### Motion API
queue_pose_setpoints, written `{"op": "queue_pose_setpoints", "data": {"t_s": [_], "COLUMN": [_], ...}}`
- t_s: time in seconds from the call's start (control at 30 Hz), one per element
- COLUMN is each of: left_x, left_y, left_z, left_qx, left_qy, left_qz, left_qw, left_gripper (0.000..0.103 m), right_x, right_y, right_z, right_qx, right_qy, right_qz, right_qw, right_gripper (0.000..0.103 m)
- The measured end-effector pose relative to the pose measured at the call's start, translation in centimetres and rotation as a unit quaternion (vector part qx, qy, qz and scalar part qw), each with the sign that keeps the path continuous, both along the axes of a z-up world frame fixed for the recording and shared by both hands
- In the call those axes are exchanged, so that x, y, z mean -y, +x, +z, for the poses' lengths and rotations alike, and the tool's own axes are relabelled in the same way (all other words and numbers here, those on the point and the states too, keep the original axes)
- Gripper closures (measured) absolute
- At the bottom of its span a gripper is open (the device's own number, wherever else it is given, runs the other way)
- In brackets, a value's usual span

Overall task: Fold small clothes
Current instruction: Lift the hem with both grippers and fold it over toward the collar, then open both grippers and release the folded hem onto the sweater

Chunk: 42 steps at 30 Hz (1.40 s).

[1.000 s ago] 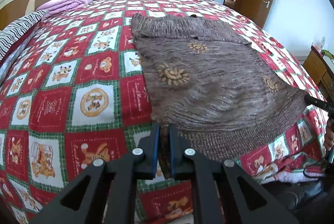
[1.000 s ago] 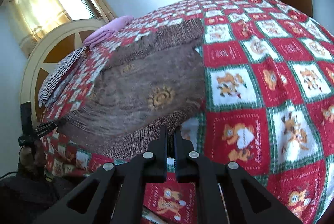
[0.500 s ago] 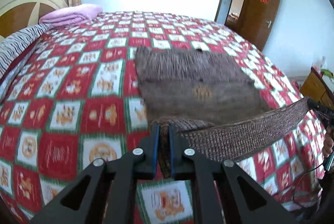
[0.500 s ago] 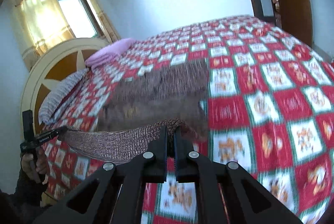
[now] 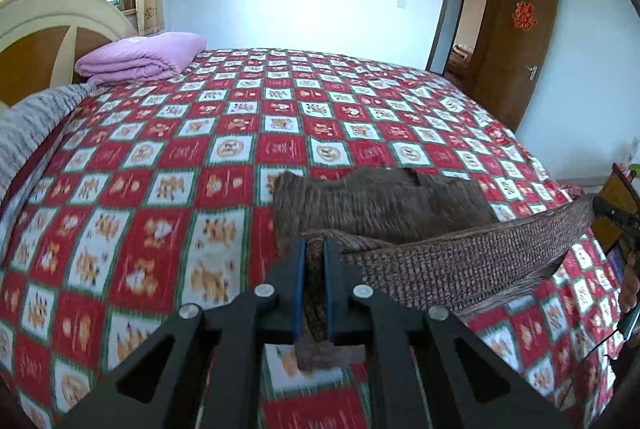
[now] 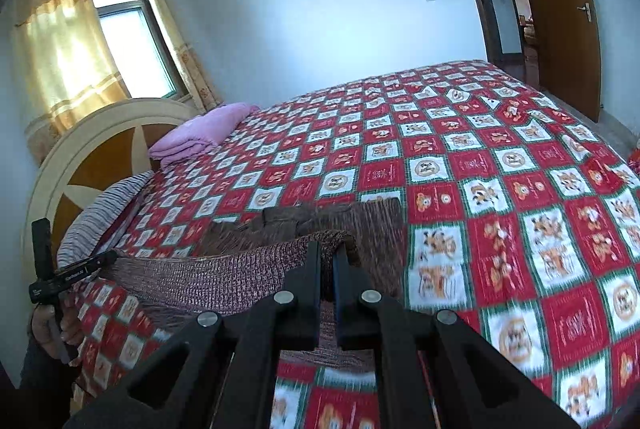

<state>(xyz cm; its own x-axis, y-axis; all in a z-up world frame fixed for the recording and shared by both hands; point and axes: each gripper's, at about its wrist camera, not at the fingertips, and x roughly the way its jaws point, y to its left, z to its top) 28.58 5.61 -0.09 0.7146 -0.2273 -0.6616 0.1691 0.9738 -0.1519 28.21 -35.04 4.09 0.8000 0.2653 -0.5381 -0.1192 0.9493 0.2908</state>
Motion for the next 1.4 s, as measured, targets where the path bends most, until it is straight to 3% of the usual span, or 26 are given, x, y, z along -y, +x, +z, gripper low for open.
{"op": "queue_pose_setpoints", "data": {"t_s": [0.13,0.3,0.5,0.63,0.7,0.73,0.77,0.8,0.83,0.87,0.97,1.07,1.17,1.27,1.33,1.4], "left_x": [0.5,1.3,3.5,4.5,4.0,3.6,3.3,3.0,2.8,2.6,3.4,4.9,5.5,5.9,6.0,5.3], "left_y": [3.7,9.0,14.3,15.1,13.9,13.0,12.1,10.8,9.6,8.8,7.1,7.1,8.4,10.9,13.6,16.1], "left_z": [-1.2,-5.1,-10.4,-11.8,-10.7,-10.1,-9.6,-9.0,-8.7,-8.6,-10.2,-12.4,-12.4,-12.0,-11.7,-10.8], "left_qx": [-0.015,-0.058,-0.104,-0.100,-0.083,-0.069,-0.055,-0.036,-0.016,-0.007,-0.014,-0.018,-0.006,-0.009,-0.005,-0.011], "left_qy": [0.017,0.048,0.090,0.133,0.124,0.129,0.137,0.148,0.161,0.175,0.223,0.277,0.282,0.279,0.314,0.313], "left_qz": [0.003,0.005,0.002,0.016,0.015,0.016,0.017,0.016,0.009,0.000,-0.036,-0.050,-0.040,-0.025,0.004,0.040], "left_qw": [0.9997,0.9972,0.9905,0.9859,0.9887,0.9891,0.9888,0.9882,0.9868,0.9845,0.9739,0.9594,0.9586,0.9599,0.9495,0.9489], "left_gripper": [0.094,0.094,0.093,0.086,0.073,0.047,0.022,0.015,0.009,0.004,0.001,0.000,0.000,0.000,0.000,0.000], "right_x": [-0.1,-0.2,0.5,0.8,0.6,0.4,0.1,-0.2,-0.7,-1.2,-3.6,-6.6,-8.7,-9.9,-10.0,-9.0], "right_y": [4.9,10.4,17.4,21.0,21.4,21.1,20.6,20.1,19.1,18.2,16.3,15.9,16.2,18.1,21.1,24.0], "right_z": [-1.2,-3.9,-9.4,-13.4,-14.1,-14.0,-13.8,-13.5,-13.0,-12.6,-12.2,-13.5,-15.1,-15.7,-14.6,-12.3], "right_qx": [-0.022,-0.057,-0.115,-0.151,-0.157,-0.152,-0.145,-0.137,-0.125,-0.111,-0.096,-0.115,-0.121,-0.130,-0.124,-0.096], "right_qy": [-0.004,-0.012,-0.025,-0.038,-0.050,-0.066,-0.079,-0.091,-0.107,-0.118,-0.158,-0.211,-0.277,-0.312,-0.338,-0.346], "right_qz": [-0.005,-0.011,-0.031,-0.039,-0.040,-0.043,-0.043,-0.040,-0.035,-0.028,0.020,0.069,0.083,0.094,0.067,0.008], "right_qw": [1.000,0.998,0.993,0.987,0.986,0.985,0.985,0.986,0.986,0.986,0.983,0.968,0.950,0.937,0.931,0.933], "right_gripper": [0.099,0.099,0.099,0.098,0.091,0.074,0.064,0.045,0.037,0.036,0.035,0.035,0.035,0.035,0.035,0.035]}}
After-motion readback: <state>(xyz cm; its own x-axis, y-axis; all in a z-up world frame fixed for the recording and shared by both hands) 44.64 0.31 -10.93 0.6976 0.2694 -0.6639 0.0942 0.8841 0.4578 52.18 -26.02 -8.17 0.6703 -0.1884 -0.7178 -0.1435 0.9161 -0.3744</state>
